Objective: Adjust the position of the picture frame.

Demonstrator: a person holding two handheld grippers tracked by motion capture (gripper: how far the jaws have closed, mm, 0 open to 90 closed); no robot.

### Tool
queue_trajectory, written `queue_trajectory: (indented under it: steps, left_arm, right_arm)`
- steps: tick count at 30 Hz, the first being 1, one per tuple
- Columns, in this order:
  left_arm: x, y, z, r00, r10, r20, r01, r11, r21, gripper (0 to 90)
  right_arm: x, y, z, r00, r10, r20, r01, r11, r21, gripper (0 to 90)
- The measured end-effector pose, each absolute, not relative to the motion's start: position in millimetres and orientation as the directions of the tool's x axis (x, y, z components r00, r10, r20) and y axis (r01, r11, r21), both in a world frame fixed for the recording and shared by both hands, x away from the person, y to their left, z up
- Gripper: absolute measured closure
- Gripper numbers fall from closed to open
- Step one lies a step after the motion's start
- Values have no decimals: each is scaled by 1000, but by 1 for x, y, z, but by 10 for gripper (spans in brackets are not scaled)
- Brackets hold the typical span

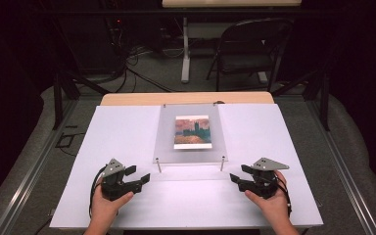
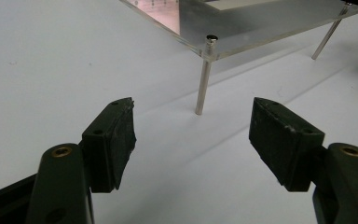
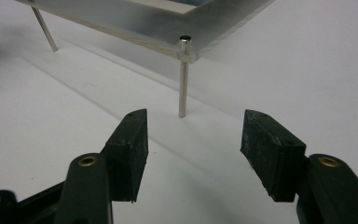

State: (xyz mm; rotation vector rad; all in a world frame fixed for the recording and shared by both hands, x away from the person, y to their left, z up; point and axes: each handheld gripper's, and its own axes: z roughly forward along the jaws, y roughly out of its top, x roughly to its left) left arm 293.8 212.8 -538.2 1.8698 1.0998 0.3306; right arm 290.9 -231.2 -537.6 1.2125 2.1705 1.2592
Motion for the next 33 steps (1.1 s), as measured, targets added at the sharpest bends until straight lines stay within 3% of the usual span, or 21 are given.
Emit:
queue_trajectory:
  steps: [19,24,33]
  left_arm:
    - [295,213,-532,593,789,-160,535,-238,811,341]
    - [303,215,-526,559,794,-240,590,-177,787,337]
    - [319,209,-505,578,783,-228,586,-204,784,321]
  right_arm:
    - [293,-232,-536,-578,809,106,518,263,814,415]
    - [296,-232,-529,-554,826,100,526,254,812,401]
    - [312,-224,-516,-590,795,139,550,270,791,370]
